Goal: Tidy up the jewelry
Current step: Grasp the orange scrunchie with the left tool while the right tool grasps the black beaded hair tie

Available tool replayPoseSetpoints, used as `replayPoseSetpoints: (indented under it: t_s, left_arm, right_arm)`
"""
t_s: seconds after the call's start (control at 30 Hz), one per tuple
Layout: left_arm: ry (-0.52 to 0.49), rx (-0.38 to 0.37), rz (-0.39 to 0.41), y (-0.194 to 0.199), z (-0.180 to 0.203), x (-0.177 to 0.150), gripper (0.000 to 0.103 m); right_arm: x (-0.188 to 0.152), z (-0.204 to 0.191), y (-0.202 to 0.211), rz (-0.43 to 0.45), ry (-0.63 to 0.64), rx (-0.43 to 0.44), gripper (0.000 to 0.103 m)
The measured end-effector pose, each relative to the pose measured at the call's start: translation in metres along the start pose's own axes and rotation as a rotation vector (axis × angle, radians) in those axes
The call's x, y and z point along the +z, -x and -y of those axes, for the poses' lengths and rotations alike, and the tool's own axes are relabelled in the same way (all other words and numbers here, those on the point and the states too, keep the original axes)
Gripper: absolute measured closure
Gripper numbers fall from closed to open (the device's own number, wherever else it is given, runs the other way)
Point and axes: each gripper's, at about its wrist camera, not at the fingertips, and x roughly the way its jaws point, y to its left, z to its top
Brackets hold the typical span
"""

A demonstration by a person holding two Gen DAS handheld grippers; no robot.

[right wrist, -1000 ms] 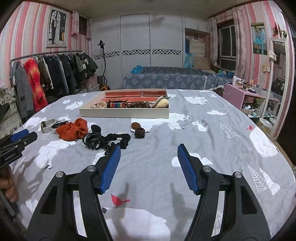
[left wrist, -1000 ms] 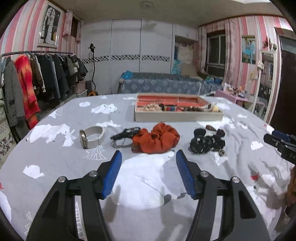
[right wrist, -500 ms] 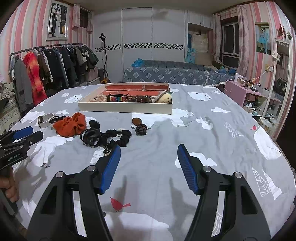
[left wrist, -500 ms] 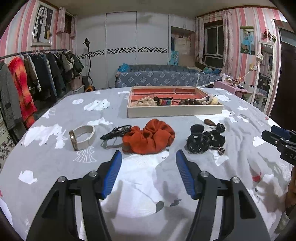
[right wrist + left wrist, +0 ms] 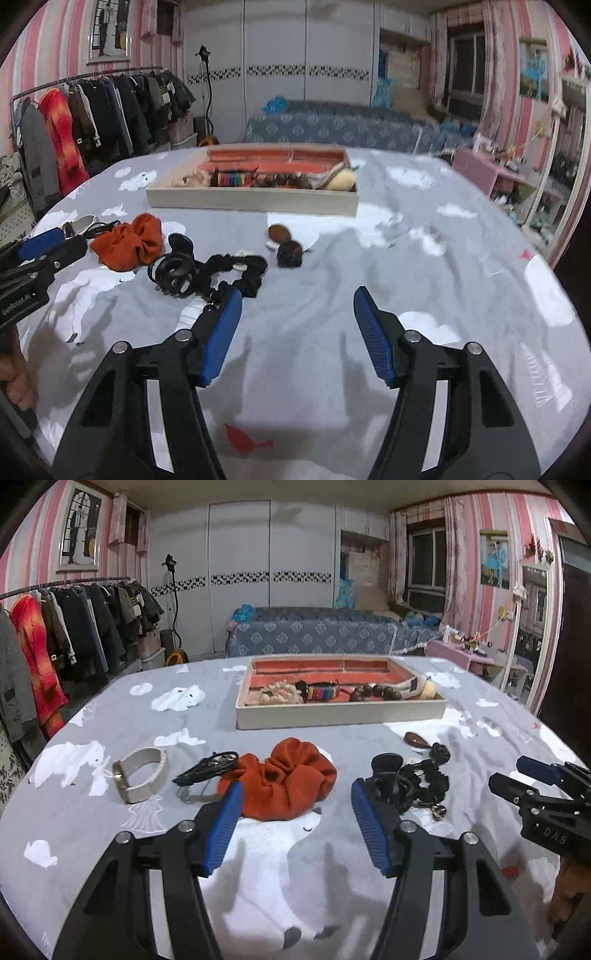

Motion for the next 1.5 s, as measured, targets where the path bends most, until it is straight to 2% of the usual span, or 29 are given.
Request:
replayPoseSetpoints:
  t_s: [0.17,0.4,0.67,0.73,0.83,0.9,0.97,1.3,1.43,1.5]
  left_arm:
    - [0.01,0.005,-0.073,-0.03,0.001,0.001,0.043]
    - [0.011,-0.044,-0.189,-0.059,0.0,0.005,0.044]
    - [0.042,-0.07,-0.279,-0.083,-0.008,0.005,0.044]
    - [0.057,-0.083,-0.281,-0.084,-0.011,0.005,0.044]
    - [0.067,-0.074,-0.28,-0.086,-0.013,0.005,0.056]
    - [0.075,-0.063,-0.271,-0.085,-0.015,0.005,0.075]
    - [0.076,-0.066,-0.258,-0.082,-0.016,0.005,0.083]
    - [0.078,-0.086,-0.18,-0.055,-0.016,0.007,0.087]
    - [0.076,-0.107,-0.143,-0.037,-0.012,0.003,0.087]
    - [0.076,-0.121,-0.124,-0.028,-0.009,-0.003,0.087]
  right_arm:
    - [0.009,0.001,-0.012,-0.021,-0.014,0.022,0.042]
    - [0.025,-0.009,-0.032,-0.055,0.004,0.044,0.044]
    - [0.025,-0.019,-0.078,-0.191,-0.007,0.077,0.057]
    - [0.024,-0.017,-0.082,-0.207,-0.015,0.106,0.066]
    - [0.024,-0.017,-0.085,-0.217,-0.013,0.135,0.076]
    - [0.024,-0.019,-0.084,-0.213,-0.006,0.15,0.085]
    - [0.024,-0.019,-0.081,-0.2,-0.01,0.149,0.09]
    - [0.025,-0.012,-0.057,-0.115,-0.028,0.174,0.094]
    - [0.024,-0.006,-0.027,-0.024,-0.032,0.2,0.094]
    - [0.022,-0.002,-0.013,0.019,-0.028,0.176,0.094]
